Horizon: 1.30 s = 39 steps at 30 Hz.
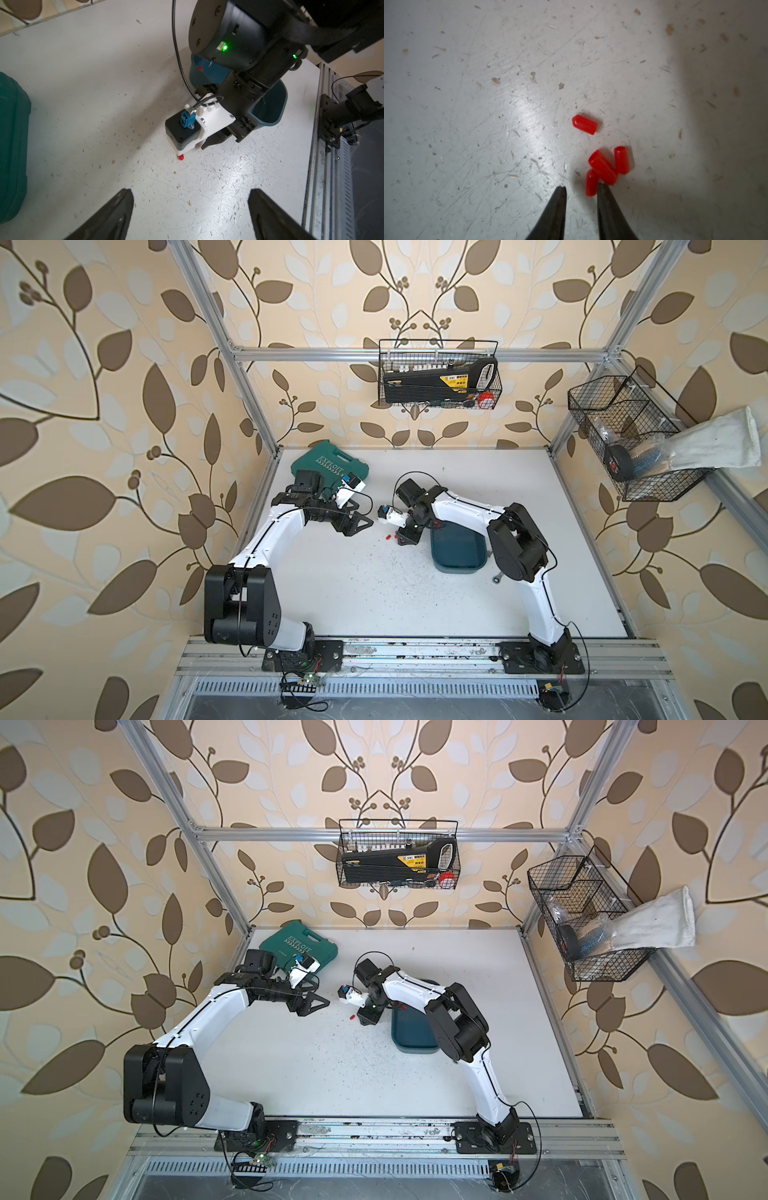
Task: Take the screw protection sleeves out of the storage box
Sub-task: Place the screw protection sleeve at the center of the board, then pick up the screw protection sleeve from the storage box.
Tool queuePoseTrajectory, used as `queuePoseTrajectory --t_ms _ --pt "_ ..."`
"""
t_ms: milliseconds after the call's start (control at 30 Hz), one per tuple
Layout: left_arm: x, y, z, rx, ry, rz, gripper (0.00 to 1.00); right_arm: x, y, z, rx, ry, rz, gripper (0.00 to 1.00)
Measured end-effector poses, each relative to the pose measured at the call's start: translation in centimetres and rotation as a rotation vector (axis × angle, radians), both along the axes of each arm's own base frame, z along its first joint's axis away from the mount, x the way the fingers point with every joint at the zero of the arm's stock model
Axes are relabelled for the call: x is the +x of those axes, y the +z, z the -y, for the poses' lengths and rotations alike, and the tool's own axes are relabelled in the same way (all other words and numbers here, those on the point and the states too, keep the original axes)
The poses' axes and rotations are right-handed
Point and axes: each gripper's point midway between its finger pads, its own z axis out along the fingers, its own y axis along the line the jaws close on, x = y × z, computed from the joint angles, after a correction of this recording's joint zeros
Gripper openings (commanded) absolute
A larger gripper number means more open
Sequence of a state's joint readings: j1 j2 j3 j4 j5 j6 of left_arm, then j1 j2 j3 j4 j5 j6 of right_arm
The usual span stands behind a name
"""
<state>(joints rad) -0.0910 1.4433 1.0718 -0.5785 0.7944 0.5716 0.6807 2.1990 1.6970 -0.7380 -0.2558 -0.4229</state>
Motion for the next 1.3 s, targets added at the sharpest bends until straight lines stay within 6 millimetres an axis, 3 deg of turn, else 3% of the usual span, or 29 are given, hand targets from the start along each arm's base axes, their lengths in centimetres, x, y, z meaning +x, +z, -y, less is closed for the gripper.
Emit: queuePoseTrajectory --t_ms 133,300,400,500,600,700,1033,1133,1300 --pt "-0.2 0.2 0.2 -0.018 -0.011 -0.002 0.92 0.0 2.6 0.7 0.032 0.001 0.009 0.34" --pt "-0.4 0.8 0.7 -0.062 -0.024 -0.012 0.95 -0.2 9.0 2.8 0.134 0.01 0.086 0.38" --pt "-0.3 1.2 1.2 -0.085 -0.025 -0.017 0.97 0.0 12.4 5.8 0.185 -0.02 0.147 0.39" --pt "-0.2 1.3 1.9 -0.093 -0.031 -0.016 0.98 0.4 13.3 9.6 0.2 -0.083 0.19 0.4" --pt "-0.3 0.9 3.3 -0.097 -0.055 -0.019 0.98 0.9 11.7 13.0 0.174 -0.156 0.195 0.4" --pt "-0.6 0.4 4.4 -0.1 -0.076 -0.035 0.97 0.9 8.9 14.6 0.121 -0.185 0.179 0.41" --pt "-0.8 -0.5 5.1 -0.077 -0.086 -0.057 0.97 1.9 1.3 15.4 -0.007 -0.186 0.103 0.41" --pt "-0.9 -0.6 5.1 -0.075 -0.086 -0.06 0.97 2.3 0.1 15.3 -0.026 -0.186 0.088 0.41" --pt "-0.9 -0.7 5.1 -0.074 -0.087 -0.064 0.97 3.3 -0.4 14.7 -0.035 -0.178 0.103 0.41"
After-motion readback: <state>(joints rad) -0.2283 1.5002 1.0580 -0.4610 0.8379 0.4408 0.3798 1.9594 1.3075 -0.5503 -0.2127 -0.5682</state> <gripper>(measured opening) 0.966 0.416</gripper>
